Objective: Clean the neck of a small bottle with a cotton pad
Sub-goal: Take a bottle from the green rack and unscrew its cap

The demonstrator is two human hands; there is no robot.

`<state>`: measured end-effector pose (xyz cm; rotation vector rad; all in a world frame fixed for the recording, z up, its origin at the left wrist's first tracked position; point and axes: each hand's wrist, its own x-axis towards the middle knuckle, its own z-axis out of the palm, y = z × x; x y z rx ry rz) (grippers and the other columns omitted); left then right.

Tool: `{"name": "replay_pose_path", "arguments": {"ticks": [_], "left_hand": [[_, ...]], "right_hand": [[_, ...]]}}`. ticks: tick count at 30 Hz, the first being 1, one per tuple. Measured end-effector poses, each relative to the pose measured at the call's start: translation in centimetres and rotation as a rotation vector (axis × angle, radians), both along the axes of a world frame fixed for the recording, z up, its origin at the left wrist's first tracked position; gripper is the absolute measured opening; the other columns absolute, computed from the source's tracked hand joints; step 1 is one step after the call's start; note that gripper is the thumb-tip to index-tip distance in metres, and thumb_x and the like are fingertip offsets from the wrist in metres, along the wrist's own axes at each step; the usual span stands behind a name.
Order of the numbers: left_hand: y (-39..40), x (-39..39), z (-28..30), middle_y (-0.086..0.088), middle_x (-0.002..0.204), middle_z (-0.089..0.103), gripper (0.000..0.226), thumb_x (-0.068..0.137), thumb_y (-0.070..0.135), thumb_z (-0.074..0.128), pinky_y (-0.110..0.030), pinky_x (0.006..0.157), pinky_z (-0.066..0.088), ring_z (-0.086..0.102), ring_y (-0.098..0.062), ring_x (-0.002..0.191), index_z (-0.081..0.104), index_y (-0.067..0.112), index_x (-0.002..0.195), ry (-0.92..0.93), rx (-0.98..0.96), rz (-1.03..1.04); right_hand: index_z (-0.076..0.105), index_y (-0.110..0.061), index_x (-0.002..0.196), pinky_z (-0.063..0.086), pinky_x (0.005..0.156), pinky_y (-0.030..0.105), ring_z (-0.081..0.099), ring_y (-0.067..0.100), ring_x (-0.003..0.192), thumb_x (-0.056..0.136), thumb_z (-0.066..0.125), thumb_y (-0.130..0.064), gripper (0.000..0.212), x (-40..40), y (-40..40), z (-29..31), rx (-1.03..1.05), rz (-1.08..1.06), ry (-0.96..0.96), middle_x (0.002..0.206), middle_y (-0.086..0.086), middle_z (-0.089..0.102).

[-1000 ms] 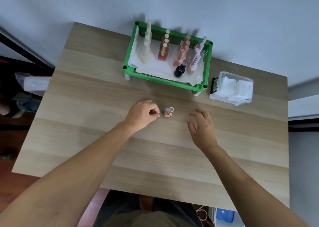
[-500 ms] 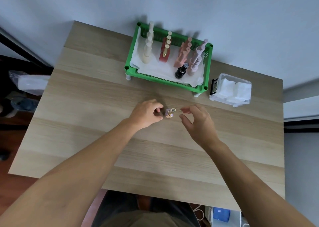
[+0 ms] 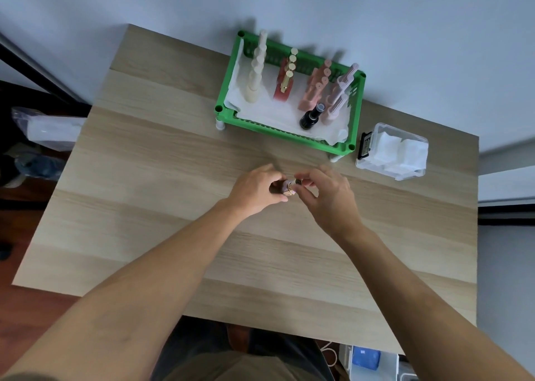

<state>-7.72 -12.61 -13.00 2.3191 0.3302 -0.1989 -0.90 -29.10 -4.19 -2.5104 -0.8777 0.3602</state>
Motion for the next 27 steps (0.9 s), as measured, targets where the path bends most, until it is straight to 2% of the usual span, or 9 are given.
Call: {"name": "replay_pose_path", "arguments": {"ticks": [3,6,8,11,15,20,24,27], "left_hand": [[-0.1,-0.1,-0.1,0.010,0.089,0.050,0.034,0.076,0.046,0.084,-0.029,0.064,0.031,0.052,-0.015,0.078,0.072,0.024,0.098,-0.011,-0.015,0.026],[-0.2,-0.2,0.0,0.009,0.088,0.051,0.035,0.074,0.044,0.086,-0.030,0.063,0.031,0.054,-0.018,0.077,0.073,0.020,0.096,-0.026,-0.043,0.041],[-0.2,-0.3,0.2,0.009,0.089,0.055,0.035,0.073,0.042,0.088,-0.031,0.064,0.036,0.058,-0.019,0.079,0.074,0.020,0.097,-0.043,-0.074,0.048],[-0.1,-0.6,0.7,0.003,0.091,0.067,0.033,0.074,0.035,0.089,-0.039,0.071,0.052,0.065,-0.022,0.082,0.075,0.016,0.097,-0.060,-0.134,0.049],[0.0,-0.8,1.6,-0.001,0.091,0.071,0.028,0.075,0.027,0.089,-0.042,0.076,0.057,0.070,-0.022,0.082,0.076,0.013,0.095,-0.080,-0.160,0.053],[0.3,-1.2,3.1,-0.004,0.091,0.069,0.025,0.077,0.026,0.088,-0.042,0.074,0.054,0.067,-0.025,0.081,0.077,0.013,0.096,-0.093,-0.112,0.027],[0.2,-1.7,4.6,-0.004,0.089,0.068,0.018,0.079,0.025,0.086,-0.043,0.073,0.054,0.066,-0.025,0.079,0.077,0.017,0.091,-0.122,-0.099,-0.014],[0.1,-2.1,5.6,-0.004,0.091,0.068,0.019,0.081,0.027,0.085,-0.043,0.075,0.054,0.066,-0.024,0.081,0.076,0.016,0.093,-0.119,-0.091,-0.045]], "right_hand": [[0.075,-0.018,0.103,0.051,0.088,0.047,0.067,0.023,0.092,0.090,0.073,-0.032,0.019,0.2,-0.3,0.0,-0.022,-0.009,-0.010,0.095,-0.004,0.069],[0.074,-0.018,0.104,0.049,0.090,0.044,0.066,0.023,0.094,0.091,0.072,-0.031,0.018,0.4,-0.7,0.1,-0.035,-0.008,-0.031,0.096,-0.003,0.069],[0.074,-0.018,0.105,0.045,0.090,0.037,0.065,0.022,0.096,0.092,0.071,-0.031,0.018,0.5,-1.0,0.2,-0.044,-0.008,-0.041,0.097,-0.004,0.069],[0.073,-0.019,0.106,0.040,0.088,0.032,0.064,0.019,0.095,0.093,0.070,-0.030,0.017,0.7,-1.3,0.6,-0.047,-0.011,-0.046,0.098,-0.004,0.069],[0.072,-0.018,0.107,0.048,0.090,0.039,0.065,0.019,0.094,0.094,0.069,-0.029,0.017,0.7,-1.6,1.5,-0.040,0.006,-0.037,0.098,-0.004,0.069],[0.071,-0.021,0.111,0.051,0.087,0.037,0.064,0.013,0.091,0.096,0.065,-0.036,0.022,0.9,-2.1,3.0,-0.075,0.058,0.023,0.096,-0.009,0.068],[0.069,-0.021,0.116,0.054,0.084,0.040,0.066,0.017,0.094,0.099,0.060,-0.038,0.025,0.8,-2.4,4.4,-0.114,0.049,0.082,0.101,-0.002,0.071],[0.070,-0.015,0.113,0.054,0.083,0.042,0.066,0.023,0.094,0.100,0.061,-0.031,0.023,0.4,-2.5,5.4,-0.085,0.059,0.093,0.102,0.004,0.072]]}}
